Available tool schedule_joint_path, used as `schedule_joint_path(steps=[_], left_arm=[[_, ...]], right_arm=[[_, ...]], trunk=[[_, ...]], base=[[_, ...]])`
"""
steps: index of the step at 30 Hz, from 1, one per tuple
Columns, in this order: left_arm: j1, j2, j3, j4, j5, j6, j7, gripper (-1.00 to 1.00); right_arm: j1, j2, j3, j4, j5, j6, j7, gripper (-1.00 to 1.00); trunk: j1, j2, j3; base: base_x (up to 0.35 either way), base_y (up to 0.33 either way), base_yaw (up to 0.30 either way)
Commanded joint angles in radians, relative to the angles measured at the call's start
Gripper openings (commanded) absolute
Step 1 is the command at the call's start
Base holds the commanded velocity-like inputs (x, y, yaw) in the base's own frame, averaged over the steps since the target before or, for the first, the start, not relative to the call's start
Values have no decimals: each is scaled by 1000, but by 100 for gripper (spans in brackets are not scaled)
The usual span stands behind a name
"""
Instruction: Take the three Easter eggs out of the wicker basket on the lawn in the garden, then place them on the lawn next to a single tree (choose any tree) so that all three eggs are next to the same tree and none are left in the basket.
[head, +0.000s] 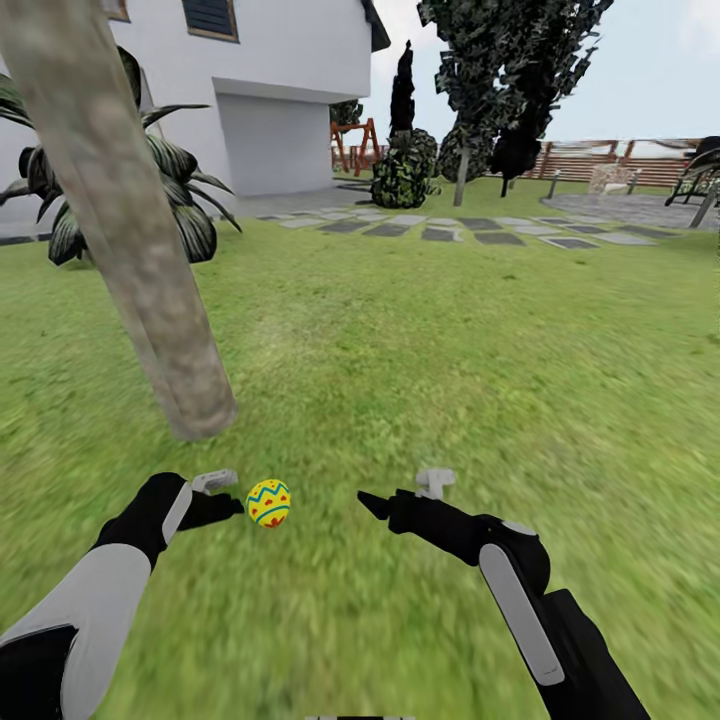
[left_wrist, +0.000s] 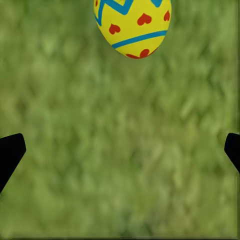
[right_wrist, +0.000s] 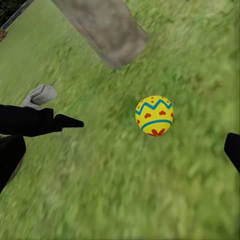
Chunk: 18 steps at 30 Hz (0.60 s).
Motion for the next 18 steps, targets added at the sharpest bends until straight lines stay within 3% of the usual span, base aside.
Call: schedule_joint_path(steps=[1,6,11,16,18], left_arm=[[0,0,4,0,-1,9,-2,100],[3,1,2,-3,0,17,3,100],[8,1,1,-7,-2,5,8,100],[20,2,0,-45,-4,-36,9,100],[48,2,0,-85,-4,-50,8,100]], right_arm=[[-1,-1,0,0,3,4,3,100],[-1,-2,-3,1,4,4,1,100],[-1,-4,-72,6,4,4,0,100],[11,-8,-102,11,8,5,0,100],[30,-10,-108,13,12,5,-1,100]], trunk=[[-1,0,3],[-3,1,22],[-5,2,42],[-7,3,61],[-8,4,69]], base=[[0,0,0],[0,0,0],[0,0,0],[0,0,0],[0,0,0]])
